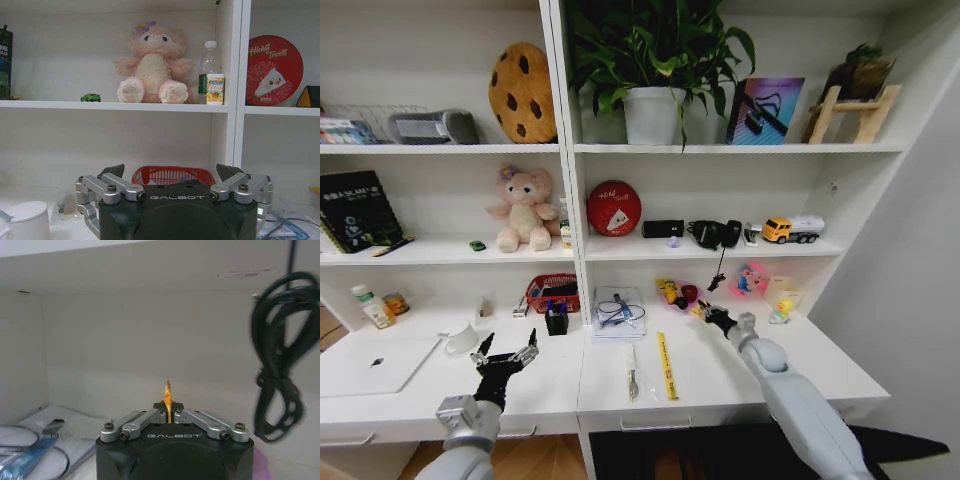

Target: Organize the objects on the table.

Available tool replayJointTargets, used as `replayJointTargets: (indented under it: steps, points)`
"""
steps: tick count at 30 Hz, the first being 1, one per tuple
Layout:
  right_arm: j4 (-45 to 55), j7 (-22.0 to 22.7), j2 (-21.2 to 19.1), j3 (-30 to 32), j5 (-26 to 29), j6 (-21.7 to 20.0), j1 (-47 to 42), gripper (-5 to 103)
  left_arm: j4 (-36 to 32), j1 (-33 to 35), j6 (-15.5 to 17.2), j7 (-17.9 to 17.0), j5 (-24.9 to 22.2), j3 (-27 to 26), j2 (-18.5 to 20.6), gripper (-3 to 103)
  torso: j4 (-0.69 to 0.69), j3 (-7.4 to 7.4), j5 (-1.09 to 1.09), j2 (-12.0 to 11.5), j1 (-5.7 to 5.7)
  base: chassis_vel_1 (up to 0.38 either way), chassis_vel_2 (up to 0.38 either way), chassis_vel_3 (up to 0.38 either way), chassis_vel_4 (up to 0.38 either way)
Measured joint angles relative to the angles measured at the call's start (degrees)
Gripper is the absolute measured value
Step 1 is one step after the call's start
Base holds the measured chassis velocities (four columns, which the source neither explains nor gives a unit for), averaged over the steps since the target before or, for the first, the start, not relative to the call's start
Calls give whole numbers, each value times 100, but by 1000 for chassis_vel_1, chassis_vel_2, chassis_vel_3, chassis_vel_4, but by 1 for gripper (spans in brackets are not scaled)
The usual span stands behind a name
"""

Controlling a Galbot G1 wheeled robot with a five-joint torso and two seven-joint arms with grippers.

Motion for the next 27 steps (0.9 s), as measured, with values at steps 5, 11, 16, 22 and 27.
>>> replayJointTargets:
  steps: [5, 11, 16, 22, 27]
  points:
    - [-1046, -101, 500, -192, -143, 257, 728, 2, 0, 0, 0, 1, 0, 1, 0, 100, -1, 1, 1, 0, 0, 0, 0, 0, 0]
    - [-1776, 160, 883, -137, -363, 471, 1168, 2, 0, 0, 0, 1, 0, 1, 0, 100, -1, 0, 2, 0, 1, 0, 0, 0, 0]
    - [-1741, 711, 931, -4, -545, 316, 1126, 0, 0, 0, 0, 1, 0, 1, 0, 100, -3, 0, 2, 0, 0, 0, 0, 0, 0]
    - [-1572, 793, 844, 20, -647, 262, 991, 15, 0, 0, 0, 1, 0, 1, 0, 100, -4, 0, 3, 0, 0, 0, 0, 0, 0]
    - [-1492, 856, 803, 20, -671, 356, 950, 36, 0, 0, 0, 1, 0, 1, 0, 100, -2, 0, 3, 0, 0, 0, 0, 0, 0]
